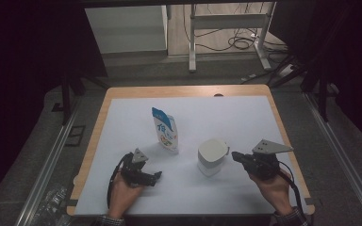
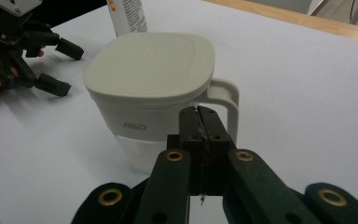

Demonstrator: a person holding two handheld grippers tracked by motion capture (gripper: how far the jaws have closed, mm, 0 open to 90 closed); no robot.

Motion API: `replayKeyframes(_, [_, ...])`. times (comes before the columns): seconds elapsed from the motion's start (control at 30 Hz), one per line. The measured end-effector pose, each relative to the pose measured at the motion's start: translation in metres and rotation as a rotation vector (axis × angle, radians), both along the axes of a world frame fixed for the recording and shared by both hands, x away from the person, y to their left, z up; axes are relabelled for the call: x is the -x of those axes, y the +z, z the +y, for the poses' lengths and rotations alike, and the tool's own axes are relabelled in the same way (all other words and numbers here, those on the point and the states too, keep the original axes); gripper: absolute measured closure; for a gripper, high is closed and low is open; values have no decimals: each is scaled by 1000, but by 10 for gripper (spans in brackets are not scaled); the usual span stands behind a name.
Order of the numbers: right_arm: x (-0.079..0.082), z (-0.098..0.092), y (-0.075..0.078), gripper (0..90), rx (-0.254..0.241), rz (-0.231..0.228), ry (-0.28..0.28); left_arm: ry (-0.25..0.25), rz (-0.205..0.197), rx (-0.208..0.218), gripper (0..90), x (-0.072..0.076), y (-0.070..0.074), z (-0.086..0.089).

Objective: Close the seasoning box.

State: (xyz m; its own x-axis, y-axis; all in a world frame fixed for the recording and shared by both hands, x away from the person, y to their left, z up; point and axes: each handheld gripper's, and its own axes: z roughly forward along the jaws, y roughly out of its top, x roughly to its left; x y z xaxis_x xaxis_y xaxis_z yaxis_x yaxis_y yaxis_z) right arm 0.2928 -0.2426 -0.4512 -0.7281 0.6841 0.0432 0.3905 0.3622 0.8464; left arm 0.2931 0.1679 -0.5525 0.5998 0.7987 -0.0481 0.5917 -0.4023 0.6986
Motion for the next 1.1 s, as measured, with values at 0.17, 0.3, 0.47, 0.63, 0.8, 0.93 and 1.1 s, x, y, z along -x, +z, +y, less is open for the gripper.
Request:
replayKeyframes(0.17, [4,2,-8,888,5,1,10,2,2,2,25,0,0,0])
replayKeyframes(0.3, [7,6,-16,887,16,3,19,0,0,0,25,0,0,0])
replayKeyframes(0.47, [10,10,-25,888,31,10,32,0,0,-1,25,0,0,0])
replayKeyframes(0.63, [11,16,-35,888,39,19,44,-3,0,-4,24,0,0,0])
replayKeyframes(0.8, [11,22,-43,888,48,30,54,-3,1,-4,25,0,0,0])
replayKeyframes(0.93, [11,27,-49,889,50,43,68,-3,1,-4,25,0,0,0])
replayKeyframes(1.1, [10,32,-56,890,54,57,84,-3,0,-4,24,0,0,0])
